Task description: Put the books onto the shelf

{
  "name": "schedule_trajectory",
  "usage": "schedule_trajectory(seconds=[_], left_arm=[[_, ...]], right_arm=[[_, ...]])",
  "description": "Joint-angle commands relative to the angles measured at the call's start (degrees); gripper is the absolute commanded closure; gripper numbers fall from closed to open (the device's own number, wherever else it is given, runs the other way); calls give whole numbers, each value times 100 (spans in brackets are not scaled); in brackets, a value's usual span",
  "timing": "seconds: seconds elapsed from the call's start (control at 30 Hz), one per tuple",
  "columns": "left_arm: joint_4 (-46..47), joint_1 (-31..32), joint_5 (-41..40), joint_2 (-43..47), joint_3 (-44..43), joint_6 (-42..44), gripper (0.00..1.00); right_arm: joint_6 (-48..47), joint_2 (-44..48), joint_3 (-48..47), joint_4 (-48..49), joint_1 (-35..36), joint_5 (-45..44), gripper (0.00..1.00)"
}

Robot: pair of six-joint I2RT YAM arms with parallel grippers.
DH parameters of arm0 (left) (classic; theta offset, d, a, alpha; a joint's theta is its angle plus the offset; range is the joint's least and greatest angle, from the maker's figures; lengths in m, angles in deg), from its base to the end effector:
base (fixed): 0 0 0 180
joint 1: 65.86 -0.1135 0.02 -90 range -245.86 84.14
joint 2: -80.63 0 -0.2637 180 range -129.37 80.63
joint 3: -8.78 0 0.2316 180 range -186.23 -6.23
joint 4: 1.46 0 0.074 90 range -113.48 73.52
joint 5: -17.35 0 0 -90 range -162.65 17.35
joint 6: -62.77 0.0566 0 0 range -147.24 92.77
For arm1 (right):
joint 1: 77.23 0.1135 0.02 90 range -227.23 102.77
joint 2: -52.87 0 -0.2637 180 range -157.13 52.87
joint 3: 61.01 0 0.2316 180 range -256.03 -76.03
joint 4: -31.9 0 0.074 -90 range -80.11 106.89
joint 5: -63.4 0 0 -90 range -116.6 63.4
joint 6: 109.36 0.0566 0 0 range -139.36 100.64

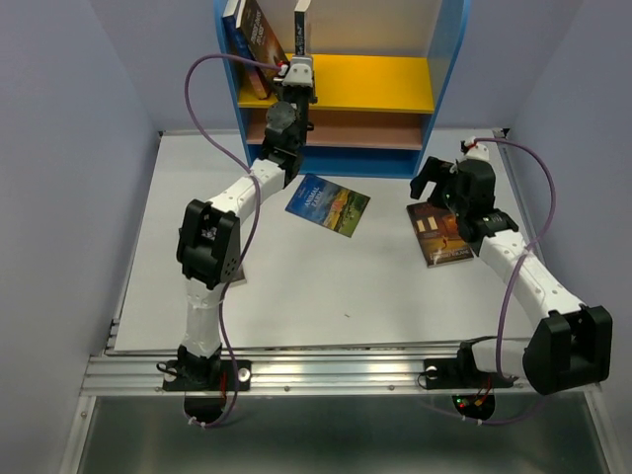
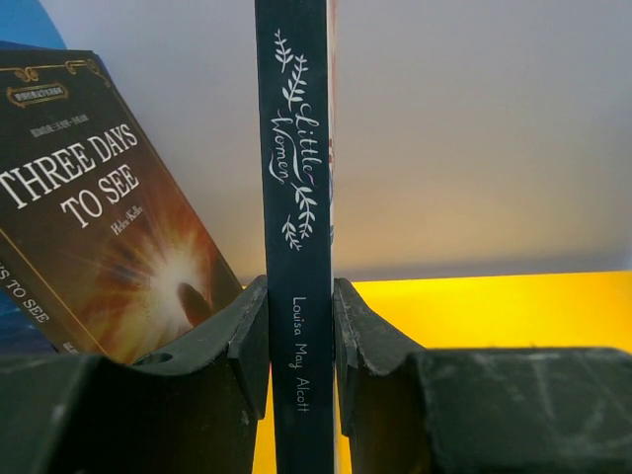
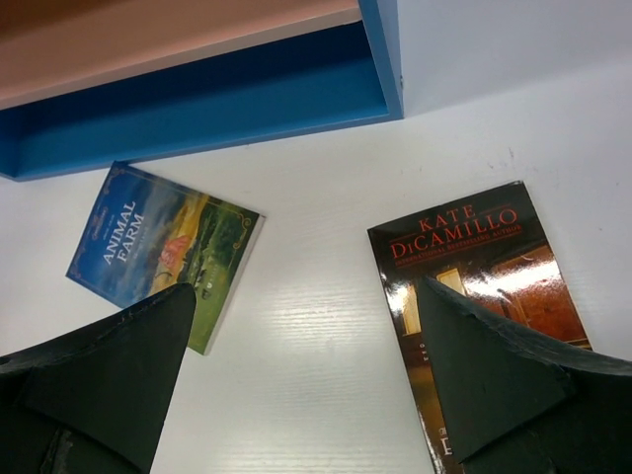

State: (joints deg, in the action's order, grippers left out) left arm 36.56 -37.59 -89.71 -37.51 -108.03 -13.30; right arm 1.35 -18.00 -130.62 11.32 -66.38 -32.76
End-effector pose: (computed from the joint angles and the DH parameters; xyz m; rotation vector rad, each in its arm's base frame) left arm 0.4294 -0.2121 0.4172 0.0750 0.9603 -0.0921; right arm 0.2821 0.0479 0.3091 0.2392 1.9439 0.2587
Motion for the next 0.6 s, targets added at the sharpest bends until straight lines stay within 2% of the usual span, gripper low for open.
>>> schedule_trajectory(seconds=[0.0,0.3,0.37,0.57], left_arm=[[1130,-111,-88,46,-351,172,100],[1288,-199,-623,-95,-165,-57,99],[1516,-225,-772,-112,-16,-57,92],[1569,-278,-904,-287,-68,-198,87]], right_arm=[[-216,-32,-280,231,5,-9,0],[-260,-243,-368,222,5,79,0],[-260,-278,-394,196,5,114,0],[-304,-296,-421,161,5,114,0]])
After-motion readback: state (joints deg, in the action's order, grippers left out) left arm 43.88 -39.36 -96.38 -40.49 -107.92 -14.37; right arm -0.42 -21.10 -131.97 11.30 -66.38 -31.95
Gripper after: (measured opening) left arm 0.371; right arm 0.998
